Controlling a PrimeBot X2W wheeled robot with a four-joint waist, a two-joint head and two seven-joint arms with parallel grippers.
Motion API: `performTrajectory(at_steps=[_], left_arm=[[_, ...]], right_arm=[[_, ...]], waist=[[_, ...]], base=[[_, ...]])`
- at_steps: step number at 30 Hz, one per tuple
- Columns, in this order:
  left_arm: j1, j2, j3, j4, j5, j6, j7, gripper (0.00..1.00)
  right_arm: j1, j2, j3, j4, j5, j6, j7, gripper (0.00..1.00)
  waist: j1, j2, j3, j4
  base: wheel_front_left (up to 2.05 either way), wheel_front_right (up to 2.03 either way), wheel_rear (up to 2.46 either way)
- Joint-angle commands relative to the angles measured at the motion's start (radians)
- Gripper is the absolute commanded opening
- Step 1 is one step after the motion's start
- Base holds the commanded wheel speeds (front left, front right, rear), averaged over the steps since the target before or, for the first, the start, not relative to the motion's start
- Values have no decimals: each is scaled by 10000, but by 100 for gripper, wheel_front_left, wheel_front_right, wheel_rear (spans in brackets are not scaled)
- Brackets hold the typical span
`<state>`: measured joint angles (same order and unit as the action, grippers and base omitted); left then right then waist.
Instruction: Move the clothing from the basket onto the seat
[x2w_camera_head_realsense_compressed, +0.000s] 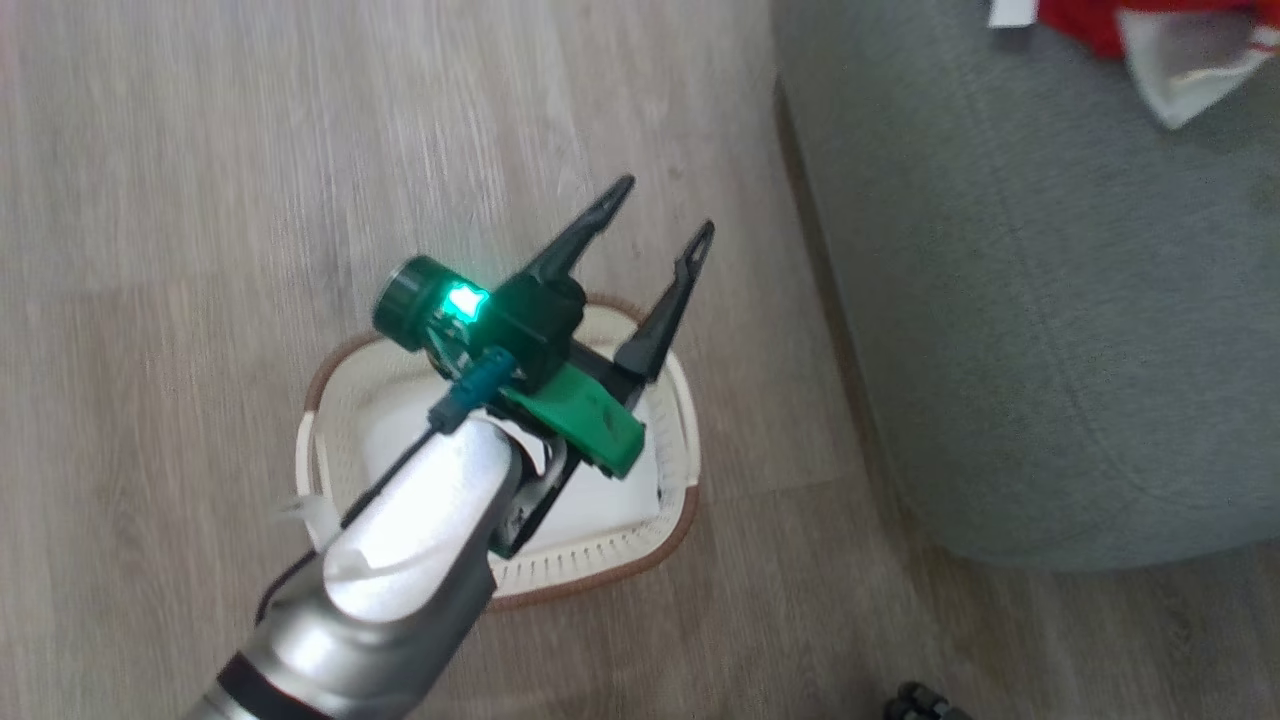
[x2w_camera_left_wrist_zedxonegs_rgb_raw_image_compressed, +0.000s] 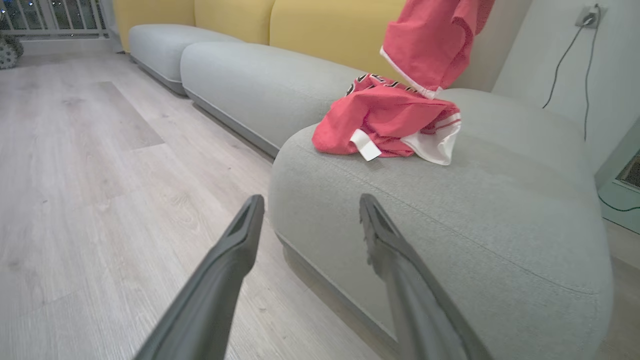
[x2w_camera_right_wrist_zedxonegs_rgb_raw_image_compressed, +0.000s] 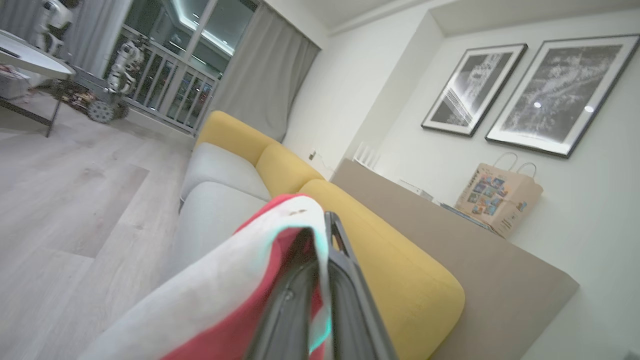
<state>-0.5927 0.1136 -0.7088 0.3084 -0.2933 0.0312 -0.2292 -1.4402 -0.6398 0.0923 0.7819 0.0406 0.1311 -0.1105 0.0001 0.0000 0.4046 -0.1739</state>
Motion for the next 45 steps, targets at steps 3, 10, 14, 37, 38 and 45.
performTrajectory(at_steps=[3,10,14,37,38,45], left_arm=[[-438,303,405,-553,96,124,74,100],[-551,541,370,-799,231,230,228,100],[-555,650,328,-881,288,281,282,100],[-348,814,477,-710,-72,510,123,100],[-319,793,496,-686,-112,522,92,100],[21,617,803,-447,-493,700,-137,100]], right_arm=[[-346,-110,-838,246,-827,-4,-297,0],[497,650,-2704,1566,-2260,-4,-800,0],[1310,1306,-3551,2185,-2877,-4,-1039,0],[2821,3016,-3819,3047,-3588,-4,-1507,100],[2924,3048,-3734,2936,-3479,-4,-1508,100],[3715,3115,-2803,2205,-2430,-4,-1510,100]], waist=[[-1,0,994,519],[-1,0,1783,789],[-1,0,2020,820],[-1,0,1491,246],[-1,0,1388,216],[-1,0,406,60]], base=[[0,0,0],[0,0,0],[0,0,0],[0,0,0],[0,0,0],[0,0,0]])
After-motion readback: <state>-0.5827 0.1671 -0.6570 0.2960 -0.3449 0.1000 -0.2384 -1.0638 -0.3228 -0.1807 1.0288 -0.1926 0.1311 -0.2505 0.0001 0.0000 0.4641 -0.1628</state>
